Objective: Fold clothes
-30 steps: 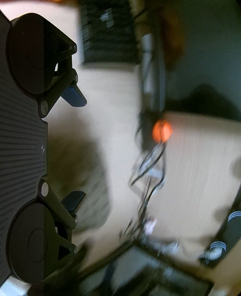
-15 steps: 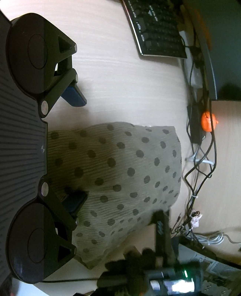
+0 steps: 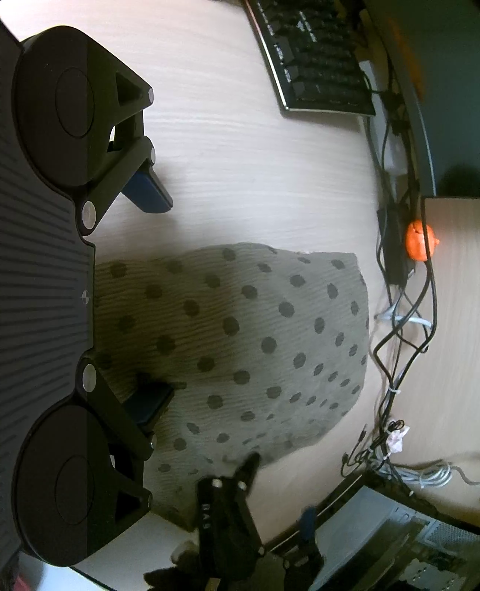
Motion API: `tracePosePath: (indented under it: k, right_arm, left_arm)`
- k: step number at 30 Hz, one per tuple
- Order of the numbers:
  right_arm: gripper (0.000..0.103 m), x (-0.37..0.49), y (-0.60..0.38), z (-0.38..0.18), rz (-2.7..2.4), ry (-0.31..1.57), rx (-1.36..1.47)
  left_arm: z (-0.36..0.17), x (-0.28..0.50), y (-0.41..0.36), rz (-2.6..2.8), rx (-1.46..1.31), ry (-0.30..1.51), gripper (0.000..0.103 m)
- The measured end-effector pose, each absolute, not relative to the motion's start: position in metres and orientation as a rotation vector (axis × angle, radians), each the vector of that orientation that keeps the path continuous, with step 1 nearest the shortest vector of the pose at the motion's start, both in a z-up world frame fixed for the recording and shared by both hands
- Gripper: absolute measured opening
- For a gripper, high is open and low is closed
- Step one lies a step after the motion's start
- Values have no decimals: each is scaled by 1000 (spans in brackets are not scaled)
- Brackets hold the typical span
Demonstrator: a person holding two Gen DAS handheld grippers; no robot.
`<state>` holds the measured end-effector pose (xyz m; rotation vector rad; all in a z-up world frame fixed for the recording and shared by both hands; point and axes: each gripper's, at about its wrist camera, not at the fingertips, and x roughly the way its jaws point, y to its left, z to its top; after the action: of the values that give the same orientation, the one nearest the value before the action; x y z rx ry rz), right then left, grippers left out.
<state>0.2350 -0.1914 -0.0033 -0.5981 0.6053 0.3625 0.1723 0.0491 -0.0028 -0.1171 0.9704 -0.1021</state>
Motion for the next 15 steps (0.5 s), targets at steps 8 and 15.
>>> tracePosePath:
  k: [8, 15]
  right_arm:
    - [103, 216, -214, 38, 593, 596, -222]
    - [103, 200, -185, 32, 831, 644, -41]
  left_arm:
    - [11, 176, 61, -115, -156, 938, 102]
    - [55, 226, 82, -91, -159, 787, 102]
